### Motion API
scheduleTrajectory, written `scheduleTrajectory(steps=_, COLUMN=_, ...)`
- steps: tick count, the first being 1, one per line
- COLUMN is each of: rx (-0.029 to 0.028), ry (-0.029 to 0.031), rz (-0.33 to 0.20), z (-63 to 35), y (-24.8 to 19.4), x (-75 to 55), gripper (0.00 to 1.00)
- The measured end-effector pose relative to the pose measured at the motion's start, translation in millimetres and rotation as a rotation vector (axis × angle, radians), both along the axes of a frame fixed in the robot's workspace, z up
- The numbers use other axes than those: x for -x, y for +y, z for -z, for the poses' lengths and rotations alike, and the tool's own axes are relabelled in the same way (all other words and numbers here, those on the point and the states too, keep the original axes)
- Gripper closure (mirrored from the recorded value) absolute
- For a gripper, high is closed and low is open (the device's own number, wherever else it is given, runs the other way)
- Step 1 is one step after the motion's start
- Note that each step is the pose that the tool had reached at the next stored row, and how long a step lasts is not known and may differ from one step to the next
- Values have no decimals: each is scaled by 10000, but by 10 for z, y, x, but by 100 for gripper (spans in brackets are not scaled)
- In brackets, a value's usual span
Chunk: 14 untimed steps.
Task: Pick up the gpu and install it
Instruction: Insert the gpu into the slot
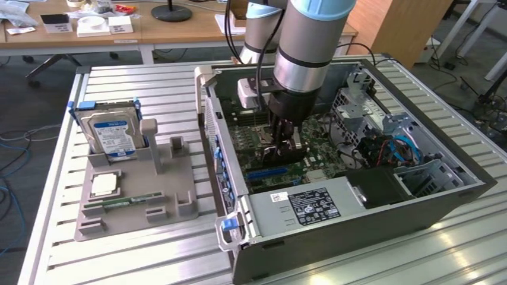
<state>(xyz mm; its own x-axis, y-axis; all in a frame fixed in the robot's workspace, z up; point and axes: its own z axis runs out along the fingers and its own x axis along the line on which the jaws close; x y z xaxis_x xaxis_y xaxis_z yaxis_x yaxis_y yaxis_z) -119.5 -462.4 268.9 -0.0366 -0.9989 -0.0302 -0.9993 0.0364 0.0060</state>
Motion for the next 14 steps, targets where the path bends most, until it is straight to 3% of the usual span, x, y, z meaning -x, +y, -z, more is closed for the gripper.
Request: scheduleTrajectory(steps=14, rx=0, ry=0, rz=-1, z=0, y=0, x=0, gripper=73)
